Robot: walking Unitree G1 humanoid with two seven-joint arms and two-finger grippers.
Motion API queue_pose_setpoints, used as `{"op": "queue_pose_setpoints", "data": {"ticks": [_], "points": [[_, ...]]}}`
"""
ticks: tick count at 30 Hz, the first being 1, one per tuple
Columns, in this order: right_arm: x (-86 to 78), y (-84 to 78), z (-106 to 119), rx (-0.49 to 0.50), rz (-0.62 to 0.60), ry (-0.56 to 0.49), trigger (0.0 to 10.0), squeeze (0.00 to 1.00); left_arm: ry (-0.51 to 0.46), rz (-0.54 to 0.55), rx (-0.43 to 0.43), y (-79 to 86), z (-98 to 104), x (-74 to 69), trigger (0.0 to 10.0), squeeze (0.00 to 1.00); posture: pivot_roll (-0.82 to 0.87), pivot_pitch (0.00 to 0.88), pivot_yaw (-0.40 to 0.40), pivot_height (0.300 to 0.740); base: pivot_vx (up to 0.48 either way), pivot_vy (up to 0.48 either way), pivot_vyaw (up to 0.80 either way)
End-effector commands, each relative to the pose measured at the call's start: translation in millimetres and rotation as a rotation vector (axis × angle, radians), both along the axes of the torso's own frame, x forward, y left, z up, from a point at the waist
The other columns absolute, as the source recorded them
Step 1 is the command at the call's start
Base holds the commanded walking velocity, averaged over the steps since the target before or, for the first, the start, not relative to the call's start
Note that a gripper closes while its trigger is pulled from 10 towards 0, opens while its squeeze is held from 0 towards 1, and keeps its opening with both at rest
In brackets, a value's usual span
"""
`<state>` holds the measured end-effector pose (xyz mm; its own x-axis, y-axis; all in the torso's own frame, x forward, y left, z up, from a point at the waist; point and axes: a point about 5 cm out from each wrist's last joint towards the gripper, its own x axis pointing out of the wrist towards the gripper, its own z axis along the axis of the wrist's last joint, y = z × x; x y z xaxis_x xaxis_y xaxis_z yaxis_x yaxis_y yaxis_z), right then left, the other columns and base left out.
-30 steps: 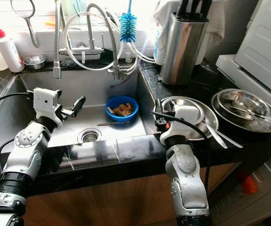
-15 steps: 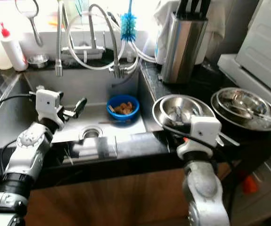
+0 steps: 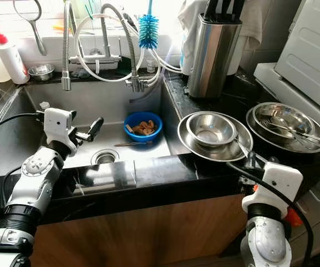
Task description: Kitchen organization
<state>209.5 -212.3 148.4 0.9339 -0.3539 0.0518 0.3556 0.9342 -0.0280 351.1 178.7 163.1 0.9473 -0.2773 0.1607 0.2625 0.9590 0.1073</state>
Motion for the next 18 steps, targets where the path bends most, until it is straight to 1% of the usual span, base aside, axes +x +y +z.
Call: {"op": "queue_pose_setpoints", "data": {"ticks": [1,2,3,5,6,9,10,11,12,13,18], "points": [[-3.2,0.0,7.3,0.004,-0.013,-0.031,10.0,0.00,0.002,-0.011,0.020,-1.5,-3.2,-1.3,10.0,0.00,-0.08,0.016,-0.025,0.740,0.000,0.000,0.00],[-3.5,0.3,7.9,0.006,-0.014,-0.035,10.0,0.00,0.002,-0.011,0.020,-1.5,-3.3,-1.3,10.0,0.00,-0.08,0.015,-0.024,0.740,0.000,0.000,0.00],[-4.4,0.1,8.9,0.010,-0.020,-0.043,10.0,0.25,0.003,-0.012,0.020,-1.6,-3.5,-1.5,10.0,0.00,-0.08,0.012,-0.024,0.740,0.000,0.000,0.00],[-4.8,-0.6,9.1,0.011,-0.026,-0.044,10.0,0.25,0.004,-0.013,0.020,-1.9,-3.8,-1.6,10.0,0.00,-0.08,0.012,-0.024,0.740,0.000,0.000,0.00],[-4.8,-0.7,8.9,0.016,-0.023,-0.044,10.0,0.31,0.004,-0.013,0.021,-2.2,-4.0,-1.7,10.0,0.00,-0.08,0.012,-0.024,0.740,0.000,0.000,0.00],[-4.7,-0.5,8.8,0.022,-0.018,-0.045,10.0,0.31,0.004,-0.014,0.021,-2.4,-4.1,-1.7,10.0,0.00,-0.08,0.012,-0.024,0.740,0.000,0.000,0.00],[-4.6,-1.6,8.4,0.018,-0.029,-0.041,10.0,1.00,0.004,-0.016,0.022,-3.0,-4.4,-2.0,10.0,0.00,-0.08,0.005,-0.023,0.740,0.000,0.000,0.00],[-4.2,-2.9,7.8,0.014,-0.042,-0.038,10.0,0.95,0.004,-0.019,0.024,-3.8,-4.9,-2.4,10.0,0.00,-0.08,0.005,-0.023,0.740,0.000,0.000,0.00],[-4.1,-3.1,7.7,0.014,-0.045,-0.037,10.0,0.95,0.003,-0.019,0.024,-4.0,-5.0,-2.5,10.0,0.00,-0.08,0.005,-0.023,0.740,0.000,0.000,0.00],[-4.0,-3.2,7.3,0.017,-0.047,-0.037,10.0,0.00,0.003,-0.020,0.025,-4.0,-4.9,-2.5,10.0,0.00,-0.08,0.008,-0.023,0.740,0.000,0.000,0.00],[-3.8,-7.0,6.5,0.072,-0.095,-0.048,10.0,0.00,0.000,-0.020,0.029,-3.6,-3.6,-2.2,10.0,0.00,-0.08,0.029,-0.024,0.740,0.000,0.000,0.00]]}}
